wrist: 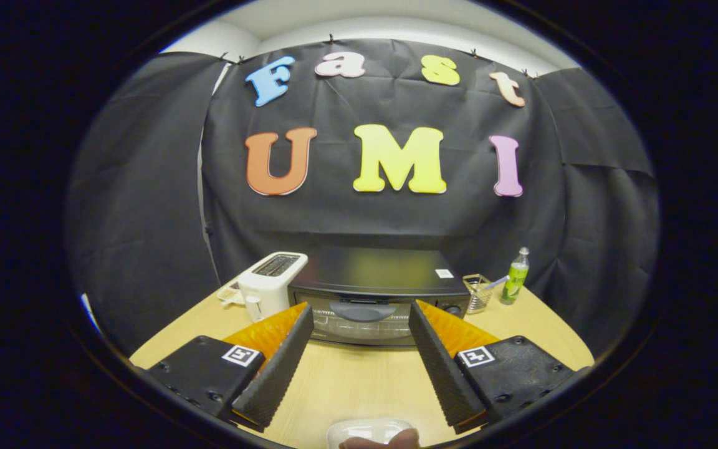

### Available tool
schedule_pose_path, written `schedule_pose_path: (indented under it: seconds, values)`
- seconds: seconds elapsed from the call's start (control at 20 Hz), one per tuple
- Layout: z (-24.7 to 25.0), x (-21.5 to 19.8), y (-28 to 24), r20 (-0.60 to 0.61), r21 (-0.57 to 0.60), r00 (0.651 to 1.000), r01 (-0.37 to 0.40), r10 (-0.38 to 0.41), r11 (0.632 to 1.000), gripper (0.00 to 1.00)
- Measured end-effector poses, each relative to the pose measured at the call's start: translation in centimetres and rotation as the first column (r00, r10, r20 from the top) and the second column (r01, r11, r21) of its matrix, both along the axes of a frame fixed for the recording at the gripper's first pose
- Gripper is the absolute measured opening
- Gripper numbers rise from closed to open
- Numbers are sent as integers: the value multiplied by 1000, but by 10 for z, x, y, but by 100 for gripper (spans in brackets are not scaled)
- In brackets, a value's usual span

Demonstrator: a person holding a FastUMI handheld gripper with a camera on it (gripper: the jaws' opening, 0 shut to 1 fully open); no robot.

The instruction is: Open the toaster oven, put the food inside, and close the toaster oven door.

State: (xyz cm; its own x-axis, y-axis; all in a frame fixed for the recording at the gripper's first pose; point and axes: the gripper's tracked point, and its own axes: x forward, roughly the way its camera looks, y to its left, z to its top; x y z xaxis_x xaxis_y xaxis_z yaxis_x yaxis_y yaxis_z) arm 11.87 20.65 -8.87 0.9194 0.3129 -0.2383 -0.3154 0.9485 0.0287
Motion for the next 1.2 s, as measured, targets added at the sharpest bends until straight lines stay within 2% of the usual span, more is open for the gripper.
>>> schedule_pose_path:
  seconds: [0.25,0.5,0.7,1.2]
  values:
    - [67,-60,-43,129,20,991,34,-36,999,100]
    - [79,-121,-76,211,2,976,53,-53,999,100]
    - [75,-151,-96,223,14,973,63,-65,998,100]
    - [73,-149,-111,221,17,973,63,-65,998,100]
